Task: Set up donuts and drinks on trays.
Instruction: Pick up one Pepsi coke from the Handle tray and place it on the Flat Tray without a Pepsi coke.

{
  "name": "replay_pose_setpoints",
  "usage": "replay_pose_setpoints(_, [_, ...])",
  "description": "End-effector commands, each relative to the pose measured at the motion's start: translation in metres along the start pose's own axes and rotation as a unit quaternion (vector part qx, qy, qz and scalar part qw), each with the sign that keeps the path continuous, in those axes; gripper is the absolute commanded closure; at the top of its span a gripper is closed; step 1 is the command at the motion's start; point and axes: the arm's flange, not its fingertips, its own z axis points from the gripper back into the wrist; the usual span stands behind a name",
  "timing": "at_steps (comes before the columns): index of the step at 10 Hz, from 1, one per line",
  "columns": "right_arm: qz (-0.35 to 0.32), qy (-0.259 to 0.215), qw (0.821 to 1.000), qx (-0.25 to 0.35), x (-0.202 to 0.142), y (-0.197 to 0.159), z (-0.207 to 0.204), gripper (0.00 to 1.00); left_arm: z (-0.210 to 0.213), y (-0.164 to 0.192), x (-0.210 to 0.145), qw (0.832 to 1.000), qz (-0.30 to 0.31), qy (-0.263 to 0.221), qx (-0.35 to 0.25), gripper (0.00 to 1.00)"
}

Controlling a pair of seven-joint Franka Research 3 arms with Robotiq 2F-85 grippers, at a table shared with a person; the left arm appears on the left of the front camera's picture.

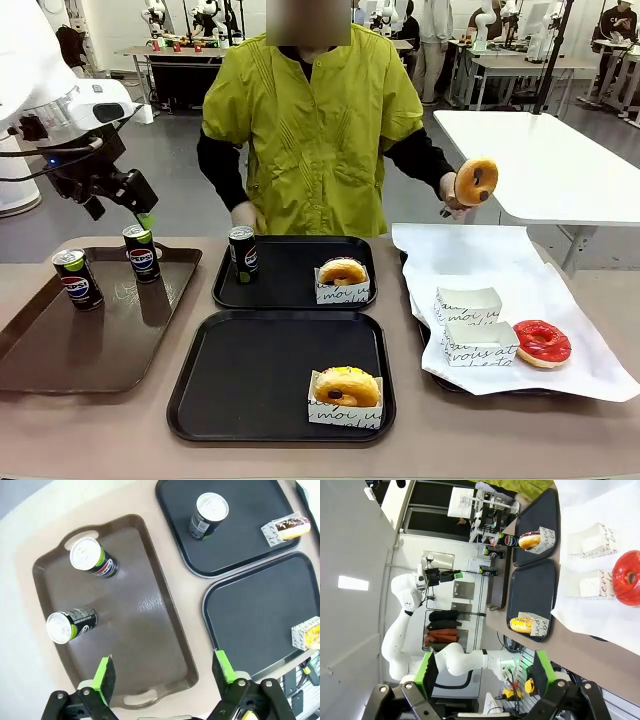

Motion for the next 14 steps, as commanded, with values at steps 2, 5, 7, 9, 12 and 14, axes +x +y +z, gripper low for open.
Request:
replay_pose_setpoints(2, [0.010,-0.004,1.000,0.003,0.001,0.001,-0.001,0.00,-0.006,-0.021,0.015,1.000,-0.015,0.007,0.008,0.00])
replay_pose_setpoints(5, [0.010,-0.004,1.000,0.003,0.001,0.001,-0.001,0.00,-0.006,-0.021,0.015,1.000,-0.015,0.007,0.008,0.00])
replay_pose_setpoints(7, [0.010,-0.004,1.000,0.003,0.001,0.001,-0.001,0.00,-0.007,-0.024,0.012,1.000,-0.024,0.007,0.002,0.00])
replay_pose_setpoints(9, [0.010,-0.004,1.000,0.003,0.001,0.001,-0.001,0.00,-0.010,0.020,0.044,0.997,0.018,0.058,-0.044,0.00])
replay_pose_setpoints(12, [0.010,-0.004,1.000,0.003,0.001,0.001,-0.001,0.00,-0.010,0.096,0.047,0.994,0.060,0.070,-0.061,0.00])
replay_pose_setpoints(14, [0.010,-0.004,1.000,0.003,0.001,0.001,-0.001,0.00,-0.013,0.123,0.045,0.994,0.089,0.065,-0.019,0.00])
